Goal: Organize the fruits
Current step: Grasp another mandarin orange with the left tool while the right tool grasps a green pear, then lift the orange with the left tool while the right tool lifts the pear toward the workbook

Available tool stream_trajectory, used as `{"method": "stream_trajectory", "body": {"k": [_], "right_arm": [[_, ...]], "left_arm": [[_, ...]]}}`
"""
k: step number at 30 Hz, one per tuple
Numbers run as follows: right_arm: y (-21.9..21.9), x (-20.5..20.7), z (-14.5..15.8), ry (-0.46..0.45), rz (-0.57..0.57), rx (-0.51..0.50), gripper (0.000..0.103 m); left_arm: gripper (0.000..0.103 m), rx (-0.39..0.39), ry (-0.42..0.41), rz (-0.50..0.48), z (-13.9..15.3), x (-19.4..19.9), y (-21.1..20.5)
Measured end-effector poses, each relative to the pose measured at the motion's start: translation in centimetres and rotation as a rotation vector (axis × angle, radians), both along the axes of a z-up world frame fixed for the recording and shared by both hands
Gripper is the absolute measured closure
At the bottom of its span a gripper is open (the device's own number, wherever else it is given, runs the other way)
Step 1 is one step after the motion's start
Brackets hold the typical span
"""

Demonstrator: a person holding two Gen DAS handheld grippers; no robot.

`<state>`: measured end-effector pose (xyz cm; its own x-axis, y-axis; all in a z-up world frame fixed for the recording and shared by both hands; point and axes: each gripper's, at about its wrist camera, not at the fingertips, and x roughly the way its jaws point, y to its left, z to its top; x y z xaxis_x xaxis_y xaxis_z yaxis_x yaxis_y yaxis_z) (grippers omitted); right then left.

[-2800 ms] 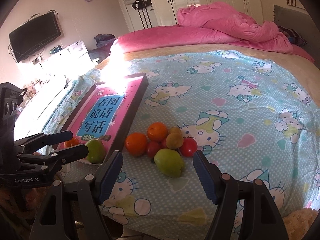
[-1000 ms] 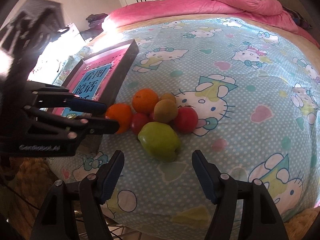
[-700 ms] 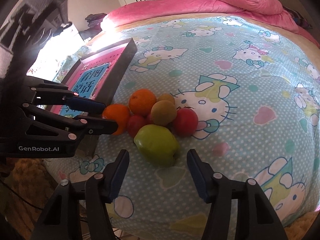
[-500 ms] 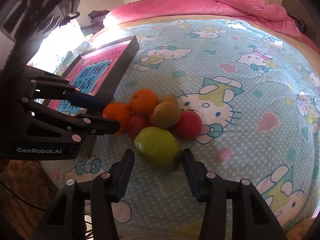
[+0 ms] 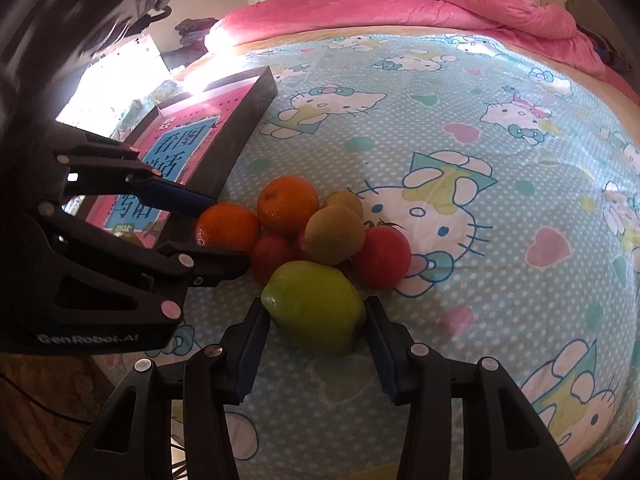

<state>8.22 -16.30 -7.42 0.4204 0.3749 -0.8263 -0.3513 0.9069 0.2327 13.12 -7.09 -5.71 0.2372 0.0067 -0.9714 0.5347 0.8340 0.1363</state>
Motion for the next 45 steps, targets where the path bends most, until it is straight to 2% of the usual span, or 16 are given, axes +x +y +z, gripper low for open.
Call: {"method": "stream_trajectory", "body": {"k": [5,11,18,26,45], "right_arm": [[-1.1,0.0,0.2,0.034,-0.025,0.073,0.055],[-2.4,-0.5,0.5,0.066,-0.051,0.139,0.055],[-2.3,-1.1,1.2,0.043,-0.038,0.129,0.055],[-1.4,-2.1,1.7,0.035,0.009,0.125,0.055],[-0.1,-3.4,3.9,-0.071,0.077,0.156,0.055]], "left_arm": [[0.060,0.003,-0.034,0.013,0.1,-0.4,0.0],[0.061,-0.124,-0.043,0.096,1.1,-1.5,1.4],[0.061,-0.283,-0.053,0.189,2.5,-3.5,3.3],[0.061,-0.361,-0.081,0.243,4.2,-5.4,5.6],[0.061,-0.405,-0.116,0.290,5.6,-5.9,7.6]]}}
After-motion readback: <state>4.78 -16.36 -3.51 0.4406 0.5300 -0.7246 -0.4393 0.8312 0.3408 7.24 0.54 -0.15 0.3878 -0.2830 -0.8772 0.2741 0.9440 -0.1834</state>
